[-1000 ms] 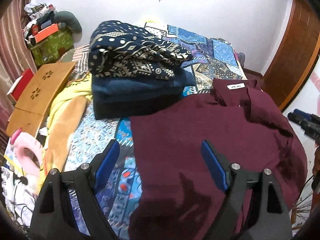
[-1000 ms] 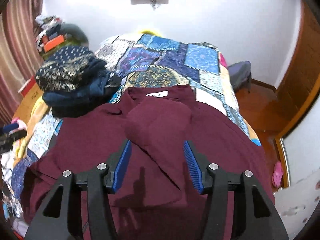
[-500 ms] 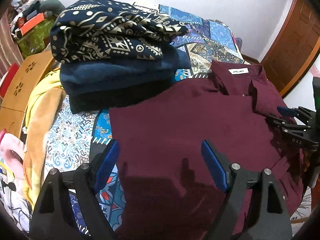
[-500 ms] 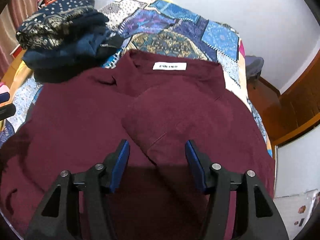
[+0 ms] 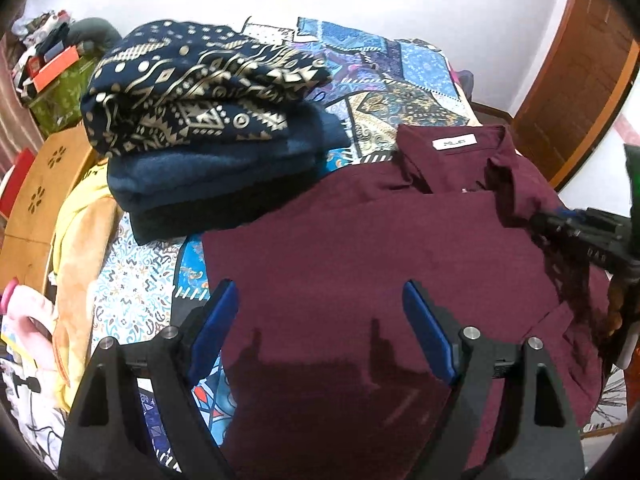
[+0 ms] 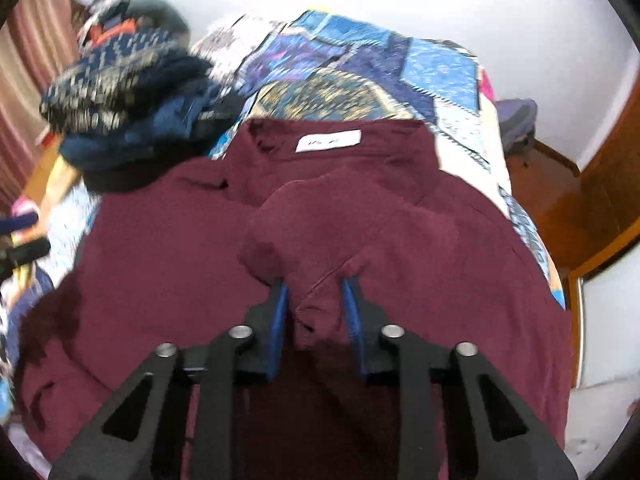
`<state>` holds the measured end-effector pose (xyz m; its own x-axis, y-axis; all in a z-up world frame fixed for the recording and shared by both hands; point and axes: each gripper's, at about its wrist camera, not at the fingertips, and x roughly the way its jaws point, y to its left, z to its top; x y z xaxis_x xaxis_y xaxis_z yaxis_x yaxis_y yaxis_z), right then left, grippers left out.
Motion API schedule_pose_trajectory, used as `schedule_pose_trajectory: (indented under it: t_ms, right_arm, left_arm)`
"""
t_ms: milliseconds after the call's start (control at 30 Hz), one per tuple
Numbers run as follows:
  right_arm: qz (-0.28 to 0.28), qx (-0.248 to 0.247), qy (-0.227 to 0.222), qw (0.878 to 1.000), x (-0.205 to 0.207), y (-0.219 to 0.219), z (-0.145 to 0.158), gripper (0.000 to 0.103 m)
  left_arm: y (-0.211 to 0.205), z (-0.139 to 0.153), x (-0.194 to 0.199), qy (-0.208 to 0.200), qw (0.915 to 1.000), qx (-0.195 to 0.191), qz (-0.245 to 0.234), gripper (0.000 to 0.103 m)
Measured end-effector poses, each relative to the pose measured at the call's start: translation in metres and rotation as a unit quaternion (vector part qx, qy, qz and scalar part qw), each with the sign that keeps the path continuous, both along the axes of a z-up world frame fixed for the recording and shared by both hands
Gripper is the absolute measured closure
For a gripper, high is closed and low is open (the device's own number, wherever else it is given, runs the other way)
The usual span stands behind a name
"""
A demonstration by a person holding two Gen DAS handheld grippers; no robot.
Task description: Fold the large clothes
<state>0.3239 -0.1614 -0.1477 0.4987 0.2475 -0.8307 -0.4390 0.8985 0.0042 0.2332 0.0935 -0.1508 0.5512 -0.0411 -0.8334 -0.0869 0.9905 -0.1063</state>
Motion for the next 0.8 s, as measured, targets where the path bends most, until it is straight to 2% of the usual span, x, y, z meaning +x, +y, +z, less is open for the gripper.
schedule_pose_trajectory:
  t_ms: [133, 233, 433, 533, 600, 667, 767, 800]
  right_arm:
    - [-0.052, 0.049, -0.029, 0.997, -0.008, -0.039, 0.026, 0.084]
    - [-0.089, 0.066, -0.032, 0.993, -0.014, -0.067, 0.031, 0.084]
    - [-0.158, 0.114, 0.019, 0.981, -0.032, -0.130, 0.007, 0.081]
    - [-0.204, 0.093, 0.024, 0.974, -0.039, -0.147, 0.001, 0.080]
    - [-0.213, 0.110, 0.044, 0.970, -0.038, -0.155, -0.003, 0.078]
    - [-0.224, 0.145, 0.065, 0.962, -0.036, -0.163, -0.006, 0.072]
    - [-0.241, 0.193, 0.088, 0.947, -0.032, -0.168, -0.011, 0.055]
    - [-0.246, 0.206, 0.092, 0.943, -0.030, -0.167, -0.012, 0.053]
  left_arm:
    - [-0.014, -0.002, 0.001, 0.009, 0.9999, 0.001, -0.013, 0.020]
    - [-0.026, -0.010, 0.003, 0.026, 0.9994, -0.004, -0.021, 0.020]
    - [-0.049, -0.021, 0.001, 0.041, 0.9984, -0.015, -0.036, 0.020]
    - [-0.060, -0.024, 0.000, 0.047, 0.9978, -0.014, -0.045, 0.020]
    - [-0.066, -0.026, 0.000, 0.050, 0.9975, -0.008, -0.050, 0.020]
    - [-0.070, -0.028, 0.000, 0.052, 0.9972, -0.006, -0.054, 0.020]
    - [-0.073, -0.031, -0.002, 0.055, 0.9969, -0.007, -0.056, 0.020]
    - [-0.074, -0.032, -0.002, 0.057, 0.9967, -0.007, -0.057, 0.020]
